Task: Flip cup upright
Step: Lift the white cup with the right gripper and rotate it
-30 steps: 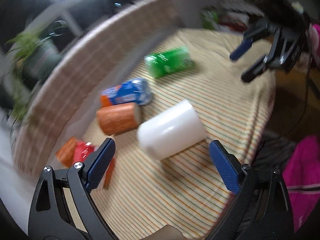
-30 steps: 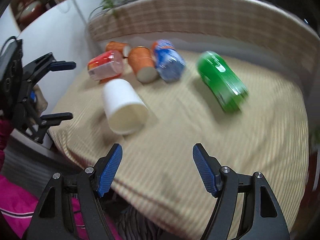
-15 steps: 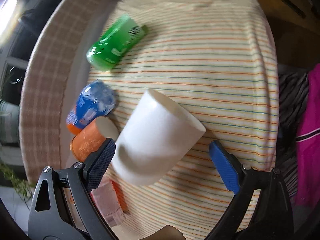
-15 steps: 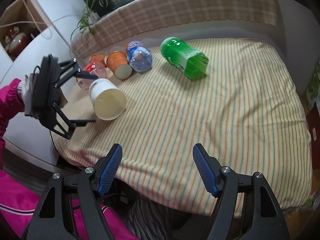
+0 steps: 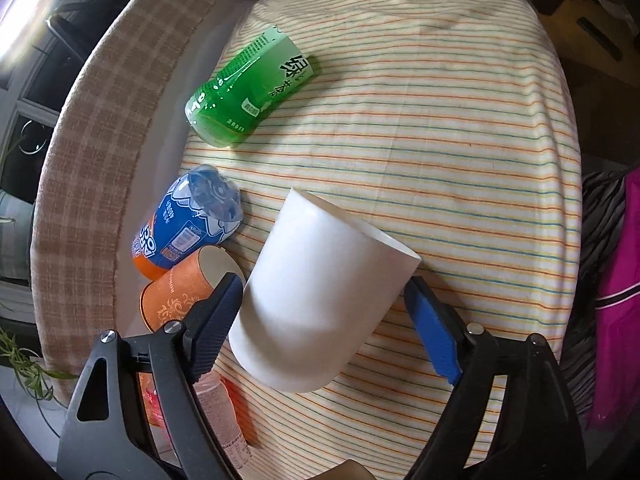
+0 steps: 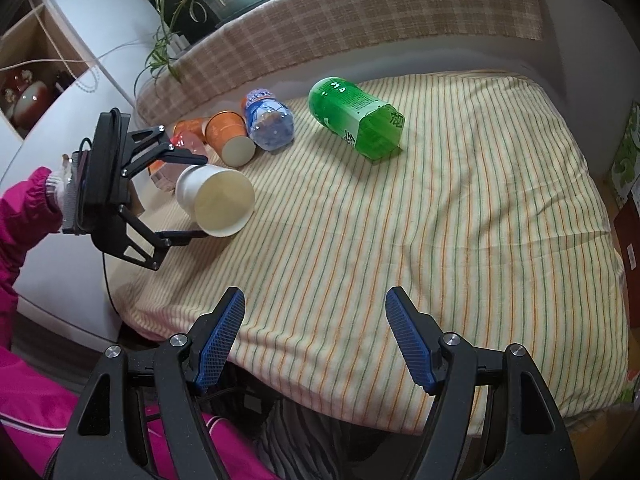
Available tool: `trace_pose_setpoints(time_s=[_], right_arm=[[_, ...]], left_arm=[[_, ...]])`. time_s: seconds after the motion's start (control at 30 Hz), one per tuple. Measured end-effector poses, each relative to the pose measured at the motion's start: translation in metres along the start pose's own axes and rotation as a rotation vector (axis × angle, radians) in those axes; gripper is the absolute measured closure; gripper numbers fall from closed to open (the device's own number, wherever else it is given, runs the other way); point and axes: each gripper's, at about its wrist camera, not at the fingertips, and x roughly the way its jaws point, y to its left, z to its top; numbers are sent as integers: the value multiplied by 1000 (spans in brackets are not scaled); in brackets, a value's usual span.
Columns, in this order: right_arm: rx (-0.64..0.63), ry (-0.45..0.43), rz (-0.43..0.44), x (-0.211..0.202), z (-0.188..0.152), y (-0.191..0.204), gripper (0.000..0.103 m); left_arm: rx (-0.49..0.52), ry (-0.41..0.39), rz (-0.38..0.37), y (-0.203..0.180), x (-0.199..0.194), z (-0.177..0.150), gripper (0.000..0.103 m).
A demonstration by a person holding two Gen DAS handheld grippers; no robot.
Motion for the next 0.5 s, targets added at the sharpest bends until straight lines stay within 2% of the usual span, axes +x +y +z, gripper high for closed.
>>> trace_pose_setpoints(time_s=[0.5], right_arm=[[0, -4, 14, 2, -1, 5, 30]], left_arm=[[-201, -12, -45, 22, -10, -6, 25]])
